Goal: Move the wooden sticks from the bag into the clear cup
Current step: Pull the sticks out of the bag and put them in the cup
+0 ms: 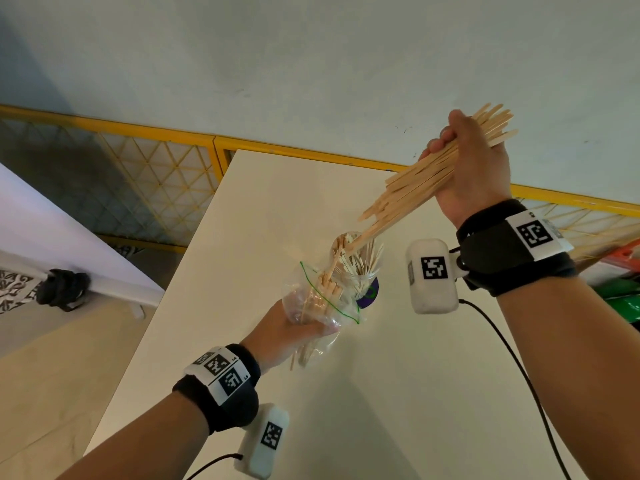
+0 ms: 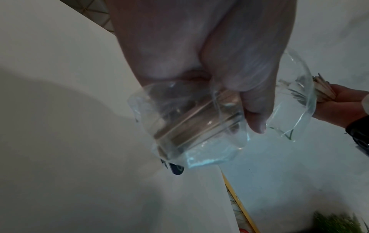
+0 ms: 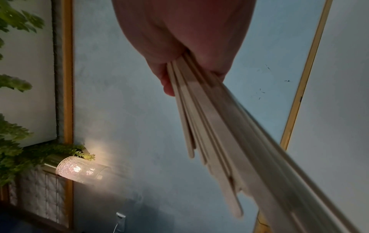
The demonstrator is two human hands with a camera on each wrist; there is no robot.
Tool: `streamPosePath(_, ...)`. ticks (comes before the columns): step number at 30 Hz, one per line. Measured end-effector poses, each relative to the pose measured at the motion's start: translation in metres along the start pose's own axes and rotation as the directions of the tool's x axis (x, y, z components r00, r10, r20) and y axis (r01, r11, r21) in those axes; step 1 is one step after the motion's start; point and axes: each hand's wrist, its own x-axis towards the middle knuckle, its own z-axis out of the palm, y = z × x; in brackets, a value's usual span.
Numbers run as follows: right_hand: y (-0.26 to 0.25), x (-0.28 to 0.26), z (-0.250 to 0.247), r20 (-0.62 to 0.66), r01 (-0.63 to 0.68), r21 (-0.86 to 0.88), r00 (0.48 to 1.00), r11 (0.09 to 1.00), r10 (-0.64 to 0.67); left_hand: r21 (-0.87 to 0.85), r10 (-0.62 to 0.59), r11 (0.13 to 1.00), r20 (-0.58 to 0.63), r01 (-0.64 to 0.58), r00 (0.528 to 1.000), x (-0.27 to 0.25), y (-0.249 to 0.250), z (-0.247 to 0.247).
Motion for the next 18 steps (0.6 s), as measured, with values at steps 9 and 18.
streamPosePath(9, 0.014, 0.028, -0.009, -0.021, 0.121, -0.153, 0.992, 0.981, -0.125, -0.022, -0.004, 1.000, -0.118, 0.002, 0.993, 0.009, -0.009, -0.015)
streamPosePath(18, 0.096, 0.021, -0.024, 0.109, 0.191, -0.569, 0.982, 0.800, -0.157, -0.112, -0.002, 0.994, -0.181, -0.018, 0.983, 0.010, -0.011, -0.023)
